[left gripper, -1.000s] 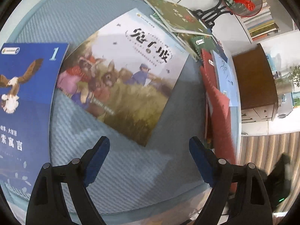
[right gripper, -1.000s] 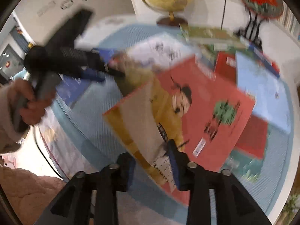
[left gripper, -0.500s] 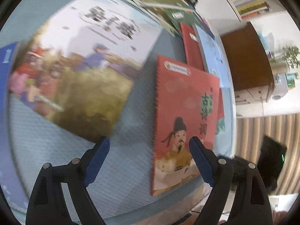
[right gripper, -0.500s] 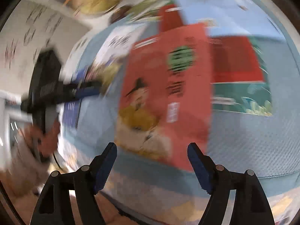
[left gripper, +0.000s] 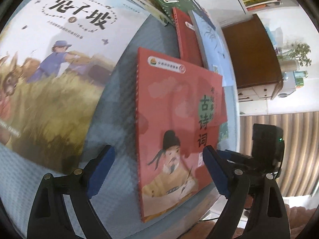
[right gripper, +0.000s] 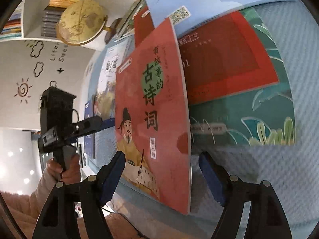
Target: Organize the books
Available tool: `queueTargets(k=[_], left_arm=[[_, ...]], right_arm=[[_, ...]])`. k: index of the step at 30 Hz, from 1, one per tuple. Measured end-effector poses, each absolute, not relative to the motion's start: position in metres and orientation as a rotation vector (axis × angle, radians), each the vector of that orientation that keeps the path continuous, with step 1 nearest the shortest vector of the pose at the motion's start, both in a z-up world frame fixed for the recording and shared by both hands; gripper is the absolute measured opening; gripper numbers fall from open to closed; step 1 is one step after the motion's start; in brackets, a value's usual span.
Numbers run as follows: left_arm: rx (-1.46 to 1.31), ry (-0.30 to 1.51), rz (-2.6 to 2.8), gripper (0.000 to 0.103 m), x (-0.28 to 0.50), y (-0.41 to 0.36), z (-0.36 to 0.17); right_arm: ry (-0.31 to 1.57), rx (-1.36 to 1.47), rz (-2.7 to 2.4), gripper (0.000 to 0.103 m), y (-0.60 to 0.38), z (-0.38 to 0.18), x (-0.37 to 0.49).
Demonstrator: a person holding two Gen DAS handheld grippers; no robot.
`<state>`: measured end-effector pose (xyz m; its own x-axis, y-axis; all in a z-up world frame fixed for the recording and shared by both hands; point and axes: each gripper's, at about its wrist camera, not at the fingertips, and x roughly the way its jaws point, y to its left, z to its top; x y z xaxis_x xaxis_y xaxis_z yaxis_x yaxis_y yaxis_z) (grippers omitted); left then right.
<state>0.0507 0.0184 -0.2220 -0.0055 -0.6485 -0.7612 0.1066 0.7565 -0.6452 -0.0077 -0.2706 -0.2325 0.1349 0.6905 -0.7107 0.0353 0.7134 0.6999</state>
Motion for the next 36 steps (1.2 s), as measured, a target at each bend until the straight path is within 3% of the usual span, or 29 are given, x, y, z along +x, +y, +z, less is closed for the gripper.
queueTargets(k=[10,15,18,20,22,25,36], left_arm=[[-0.497,1.432,-0.708,0.088,0.071,0.003,-0.224],[-0.538,1.414,-0.707,0.07,0.074,0.008,-0.228],[-0.579,1.416,-0.7,0.064,0.073,0.014,-0.231],[-0.554,1.417,-0.687,0.055,0.072,0.013,-0.23],[-0.499,1.421,-0.659,0.042,0.07,0.011,-0.229],[-0.46,1.435,-0.621,0.032,0.068,0.012,-0.228],[-0.312,1.402,-0.561,0.032,0.049,0.002,-0.192]], right_arm=[[1.37,0.714,0.644,0.07,-0.285,-0.24,0.002],[1.362,0.77,0.677,0.062,-0.293,-0.248,0.003],[1.361,0.796,0.677,0.05,-0.298,-0.252,0.002],[1.362,0.822,0.672,0.029,-0.302,-0.257,0.003],[1.38,0.827,0.648,0.015,-0.305,-0.264,0.005],[1.382,0.873,0.639,0.013,-0.307,-0.269,0.005],[1.364,0.757,0.601,0.014,-0.274,-0.232,-0.004]])
